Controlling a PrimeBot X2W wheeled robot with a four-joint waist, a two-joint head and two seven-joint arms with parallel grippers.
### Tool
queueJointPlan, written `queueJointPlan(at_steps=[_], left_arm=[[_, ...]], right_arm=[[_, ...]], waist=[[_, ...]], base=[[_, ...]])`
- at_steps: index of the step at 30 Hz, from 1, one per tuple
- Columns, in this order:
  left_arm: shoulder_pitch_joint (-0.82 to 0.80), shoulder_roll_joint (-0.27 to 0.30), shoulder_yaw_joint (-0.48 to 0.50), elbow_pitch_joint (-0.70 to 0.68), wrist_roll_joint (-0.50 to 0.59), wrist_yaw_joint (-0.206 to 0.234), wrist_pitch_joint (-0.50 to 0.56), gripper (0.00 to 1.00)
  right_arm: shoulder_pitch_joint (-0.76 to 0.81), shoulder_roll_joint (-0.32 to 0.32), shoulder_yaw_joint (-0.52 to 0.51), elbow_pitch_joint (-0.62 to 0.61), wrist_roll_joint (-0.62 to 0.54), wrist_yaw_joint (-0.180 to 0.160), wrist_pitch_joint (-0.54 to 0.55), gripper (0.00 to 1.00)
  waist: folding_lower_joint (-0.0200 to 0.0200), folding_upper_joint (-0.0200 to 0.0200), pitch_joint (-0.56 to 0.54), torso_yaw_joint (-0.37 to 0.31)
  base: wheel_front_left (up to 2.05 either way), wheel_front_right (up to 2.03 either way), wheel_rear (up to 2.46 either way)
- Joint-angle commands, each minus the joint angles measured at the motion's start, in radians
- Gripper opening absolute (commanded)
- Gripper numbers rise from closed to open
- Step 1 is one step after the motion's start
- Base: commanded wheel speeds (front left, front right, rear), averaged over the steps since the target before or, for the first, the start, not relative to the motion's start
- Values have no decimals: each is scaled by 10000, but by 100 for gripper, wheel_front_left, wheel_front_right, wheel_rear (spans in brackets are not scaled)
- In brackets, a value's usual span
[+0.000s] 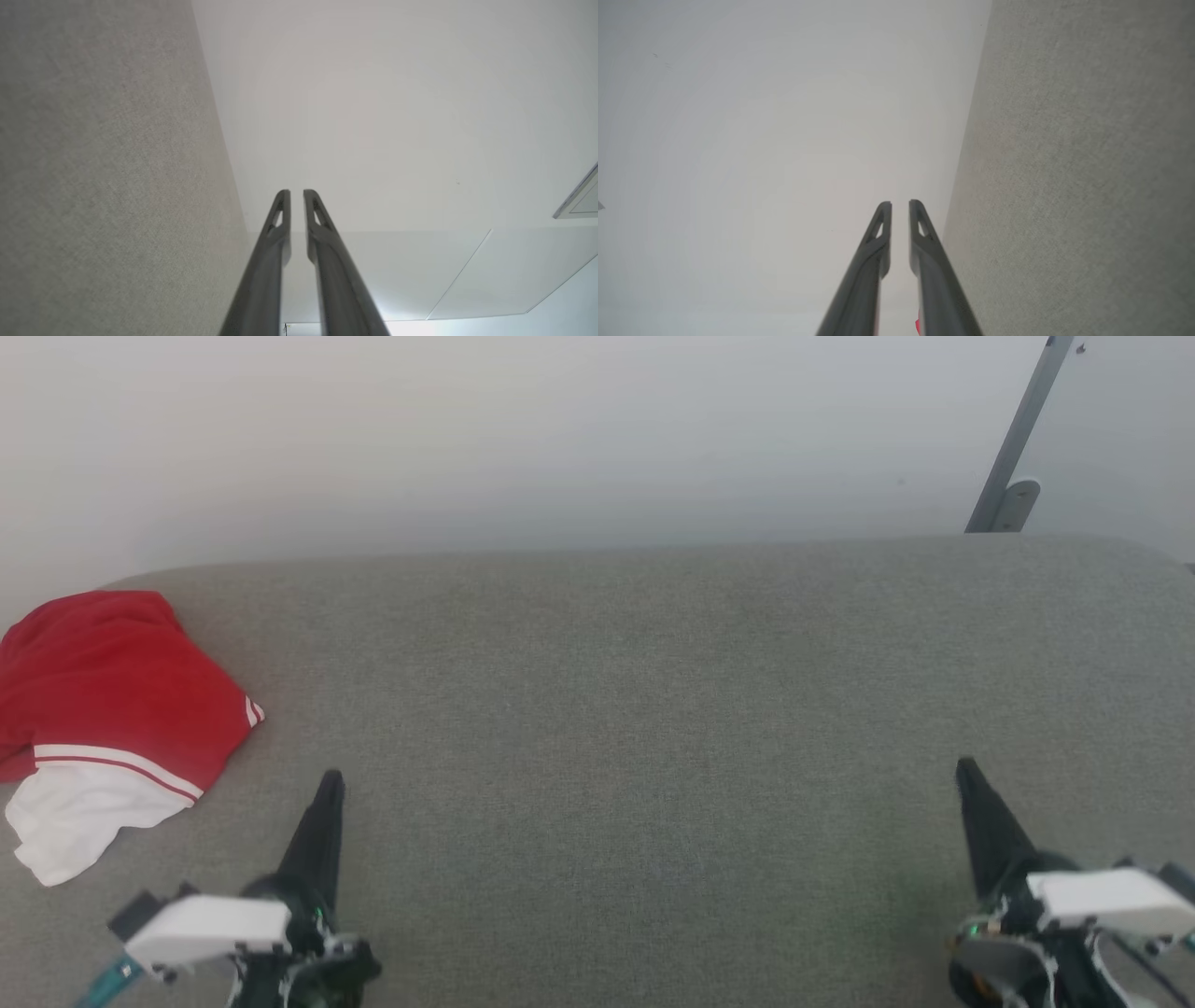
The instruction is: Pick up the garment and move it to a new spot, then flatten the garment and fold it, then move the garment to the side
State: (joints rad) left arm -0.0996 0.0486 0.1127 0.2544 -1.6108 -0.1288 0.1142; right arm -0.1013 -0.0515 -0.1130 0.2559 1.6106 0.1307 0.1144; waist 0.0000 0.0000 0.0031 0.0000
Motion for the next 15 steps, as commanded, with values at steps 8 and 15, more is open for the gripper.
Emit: queueJointPlan(at_steps=[8, 15], left_arm=[[281, -23, -139, 18, 103, 89, -176, 100], [343, 78, -327, -328, 518, 232, -512, 100]], right_arm=[[227, 21, 194, 143, -105, -2, -238, 100], [122, -14, 428, 88, -570, -1, -587, 100]], waist=[[0, 0, -3, -7], [0, 0, -13, -18]], base=[[0, 0, 0], [0, 0, 0]])
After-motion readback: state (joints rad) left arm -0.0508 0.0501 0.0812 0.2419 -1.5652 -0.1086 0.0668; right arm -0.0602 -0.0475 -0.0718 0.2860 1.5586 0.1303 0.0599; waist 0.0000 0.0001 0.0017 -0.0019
